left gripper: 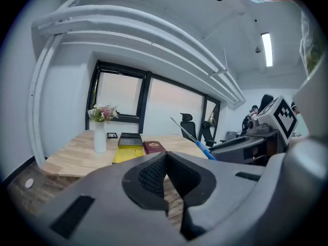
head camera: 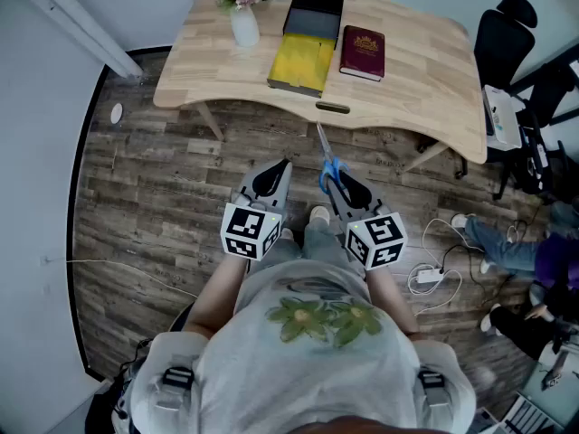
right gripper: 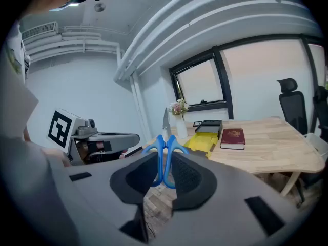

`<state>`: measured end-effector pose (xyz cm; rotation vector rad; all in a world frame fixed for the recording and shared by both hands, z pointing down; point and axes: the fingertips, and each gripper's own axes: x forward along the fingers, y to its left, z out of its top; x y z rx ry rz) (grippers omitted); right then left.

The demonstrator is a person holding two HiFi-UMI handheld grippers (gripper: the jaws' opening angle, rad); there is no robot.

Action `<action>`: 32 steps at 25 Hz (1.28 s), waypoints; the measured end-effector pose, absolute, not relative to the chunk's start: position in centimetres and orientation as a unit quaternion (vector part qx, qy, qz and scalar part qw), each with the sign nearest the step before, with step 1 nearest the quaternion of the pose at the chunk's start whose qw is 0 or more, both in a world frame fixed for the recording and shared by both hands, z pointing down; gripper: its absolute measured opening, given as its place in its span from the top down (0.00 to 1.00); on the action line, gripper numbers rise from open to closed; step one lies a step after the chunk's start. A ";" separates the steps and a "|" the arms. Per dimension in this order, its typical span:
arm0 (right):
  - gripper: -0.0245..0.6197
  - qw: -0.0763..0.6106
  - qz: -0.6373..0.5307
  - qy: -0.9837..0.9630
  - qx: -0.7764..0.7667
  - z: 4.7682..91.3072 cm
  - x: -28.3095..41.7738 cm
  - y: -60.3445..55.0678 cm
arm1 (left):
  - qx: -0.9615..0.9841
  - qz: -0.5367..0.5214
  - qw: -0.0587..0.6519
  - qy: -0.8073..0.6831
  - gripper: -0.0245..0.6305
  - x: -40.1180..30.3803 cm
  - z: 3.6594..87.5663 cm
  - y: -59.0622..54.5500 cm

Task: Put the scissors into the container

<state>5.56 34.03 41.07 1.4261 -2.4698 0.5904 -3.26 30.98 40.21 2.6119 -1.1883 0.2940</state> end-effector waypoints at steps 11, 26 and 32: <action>0.83 0.103 0.209 -0.850 0.472 41.2 7.9 30.7 | 0.890 0.100 0.127 -0.426 0.96 -1.0 40.2 28.1; 0.83 0.109 0.206 -0.866 0.443 41.9 12.7 25.3 | 0.865 0.088 0.131 -0.476 0.96 1.9 40.7 23.9; 0.83 0.112 0.216 -0.874 0.421 42.5 11.9 24.0 | 0.858 0.097 0.139 -0.485 0.96 1.9 41.4 22.7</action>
